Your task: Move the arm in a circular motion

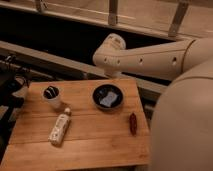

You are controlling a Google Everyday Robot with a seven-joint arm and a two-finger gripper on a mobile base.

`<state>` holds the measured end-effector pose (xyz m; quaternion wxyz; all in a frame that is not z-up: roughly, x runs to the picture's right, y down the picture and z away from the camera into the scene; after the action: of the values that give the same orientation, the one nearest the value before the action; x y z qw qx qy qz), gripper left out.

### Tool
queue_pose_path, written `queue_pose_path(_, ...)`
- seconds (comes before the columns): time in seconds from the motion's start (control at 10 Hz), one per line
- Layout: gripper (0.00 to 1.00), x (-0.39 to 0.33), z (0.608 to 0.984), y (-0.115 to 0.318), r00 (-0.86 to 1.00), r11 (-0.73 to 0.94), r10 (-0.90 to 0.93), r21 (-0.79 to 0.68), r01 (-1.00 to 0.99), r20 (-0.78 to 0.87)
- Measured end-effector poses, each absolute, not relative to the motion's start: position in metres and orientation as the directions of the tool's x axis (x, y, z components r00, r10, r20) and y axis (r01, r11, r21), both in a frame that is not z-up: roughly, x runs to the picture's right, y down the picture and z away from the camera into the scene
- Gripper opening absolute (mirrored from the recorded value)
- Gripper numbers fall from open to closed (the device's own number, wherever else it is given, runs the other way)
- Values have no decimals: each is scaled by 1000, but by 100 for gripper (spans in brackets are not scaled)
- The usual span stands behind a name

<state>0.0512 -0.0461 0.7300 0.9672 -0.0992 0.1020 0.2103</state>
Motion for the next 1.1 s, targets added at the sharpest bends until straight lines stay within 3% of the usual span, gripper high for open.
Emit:
queue_pose_path(0.1, 10, 48, 721, -34, 887, 889, 394, -144, -434, -241)
queue_pose_path(0.3, 2, 36, 713, -20, 886, 889, 396, -140, -435, -241)
queue_pose_path(0.7, 1, 78, 704, 9, 886, 893, 377, -148, -425, -271)
queue_pose_path(0.8, 4, 88, 701, 12, 886, 893, 375, -151, -424, -271)
queue_pose_path(1.0, 21, 94, 699, 15, 893, 897, 362, -159, -411, -267)
queue_pose_path(1.1, 23, 92, 698, 16, 896, 902, 348, -162, -401, -277)
